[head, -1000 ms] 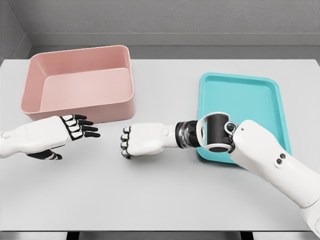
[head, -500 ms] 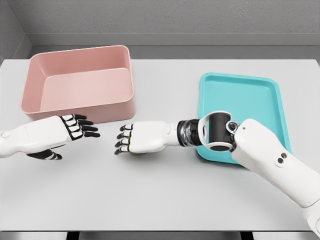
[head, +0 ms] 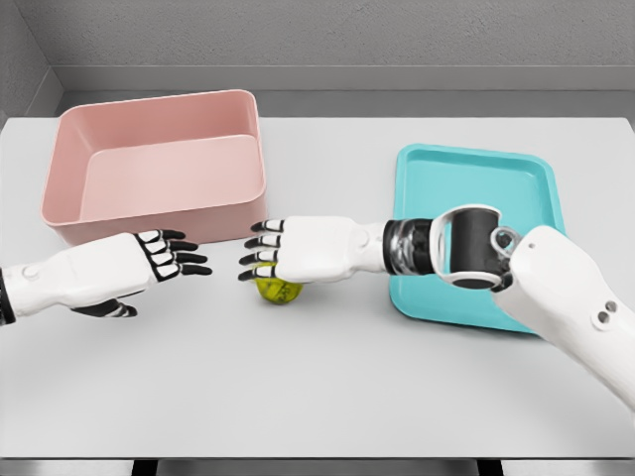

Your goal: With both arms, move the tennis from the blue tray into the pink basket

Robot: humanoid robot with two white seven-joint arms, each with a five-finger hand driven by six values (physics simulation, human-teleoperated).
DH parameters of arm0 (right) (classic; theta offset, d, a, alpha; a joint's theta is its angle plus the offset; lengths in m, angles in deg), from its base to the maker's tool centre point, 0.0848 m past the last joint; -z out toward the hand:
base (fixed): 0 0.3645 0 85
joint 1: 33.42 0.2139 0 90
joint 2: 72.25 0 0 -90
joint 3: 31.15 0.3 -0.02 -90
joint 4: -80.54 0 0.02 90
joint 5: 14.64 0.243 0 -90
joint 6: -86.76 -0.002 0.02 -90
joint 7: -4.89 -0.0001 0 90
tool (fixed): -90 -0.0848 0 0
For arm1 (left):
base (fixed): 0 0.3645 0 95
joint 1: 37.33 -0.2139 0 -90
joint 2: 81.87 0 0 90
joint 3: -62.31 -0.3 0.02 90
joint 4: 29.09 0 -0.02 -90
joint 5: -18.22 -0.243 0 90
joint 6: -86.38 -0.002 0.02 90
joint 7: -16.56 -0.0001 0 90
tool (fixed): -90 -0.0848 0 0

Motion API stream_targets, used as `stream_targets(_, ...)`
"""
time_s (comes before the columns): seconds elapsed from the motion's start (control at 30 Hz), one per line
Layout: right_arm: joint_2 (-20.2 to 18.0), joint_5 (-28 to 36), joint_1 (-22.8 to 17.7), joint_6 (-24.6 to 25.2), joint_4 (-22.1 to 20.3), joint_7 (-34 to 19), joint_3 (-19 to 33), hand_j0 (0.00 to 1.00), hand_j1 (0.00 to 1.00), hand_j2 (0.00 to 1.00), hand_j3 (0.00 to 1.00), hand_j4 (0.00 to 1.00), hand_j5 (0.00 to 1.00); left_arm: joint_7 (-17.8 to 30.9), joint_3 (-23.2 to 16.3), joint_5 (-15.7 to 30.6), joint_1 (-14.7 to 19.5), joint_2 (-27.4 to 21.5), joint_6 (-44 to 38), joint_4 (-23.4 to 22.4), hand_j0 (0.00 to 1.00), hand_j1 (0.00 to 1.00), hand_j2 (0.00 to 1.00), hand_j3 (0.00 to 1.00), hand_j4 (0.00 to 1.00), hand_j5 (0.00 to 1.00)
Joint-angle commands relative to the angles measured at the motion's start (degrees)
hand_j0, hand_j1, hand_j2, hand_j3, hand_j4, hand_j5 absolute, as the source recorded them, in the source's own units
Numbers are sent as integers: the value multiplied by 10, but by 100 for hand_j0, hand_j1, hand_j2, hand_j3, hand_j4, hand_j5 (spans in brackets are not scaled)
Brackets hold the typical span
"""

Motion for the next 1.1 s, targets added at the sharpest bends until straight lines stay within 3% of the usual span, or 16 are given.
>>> stream_targets(0.0, -12, 3, 0, 1, -19, 3, 24, 100, 100, 100, 100, 100, 100, 0, 0, -4, 0, 6, -1, 0, 100, 100, 100, 100, 100, 100)
stream_targets(0.07, -37, 23, -3, 1, -20, 6, 77, 100, 100, 100, 100, 100, 100, 0, 0, -4, 0, 6, -1, -1, 100, 100, 100, 100, 100, 100)
stream_targets(0.17, -96, 100, -42, 1, -19, 3, 234, 100, 100, 100, 100, 100, 100, 0, 0, -4, 1, 6, -1, -2, 100, 100, 100, 100, 100, 100)
stream_targets(0.2, -120, 130, -67, 1, -16, 3, 285, 100, 100, 100, 100, 100, 100, 0, 0, -4, 1, 6, -1, -1, 100, 100, 100, 100, 100, 100)
stream_targets(0.27, -127, 163, -135, 1, -15, 3, 384, 100, 100, 100, 100, 100, 100, 0, 0, -5, 5, 11, -1, -2, 100, 100, 100, 100, 100, 100)
stream_targets(0.33, -127, 212, -178, 1, -14, 1, 443, 100, 100, 100, 100, 100, 100, 0, -13, -25, 16, 26, -1, -1, 100, 100, 100, 100, 100, 100)
stream_targets(0.4, -140, 239, -207, 1, -12, 1, 464, 100, 100, 100, 100, 100, 100, 0, -39, -43, 41, 47, -1, -2, 100, 100, 100, 100, 100, 100)
stream_targets(0.5, -138, 285, -231, 1, 35, 2, 474, 100, 100, 100, 100, 100, 100, 0, -69, -59, 72, 66, -1, -2, 100, 100, 100, 100, 100, 100)
stream_targets(0.63, -131, 312, -259, 1, 62, 6, 483, 100, 100, 100, 100, 100, 100, 0, -147, -71, 142, 96, -1, -12, 100, 100, 100, 100, 100, 100)
stream_targets(0.83, -94, 321, -279, 1, 79, 0, 496, 100, 100, 100, 100, 100, 100, 0, -238, -70, 228, 144, -1, -79, 100, 100, 100, 100, 100, 100)
stream_targets(1.07, -94, 321, -285, 1, 94, 0, 496, 100, 100, 100, 100, 100, 100, 0, -275, -65, 268, 176, -1, -106, 100, 100, 100, 100, 100, 100)
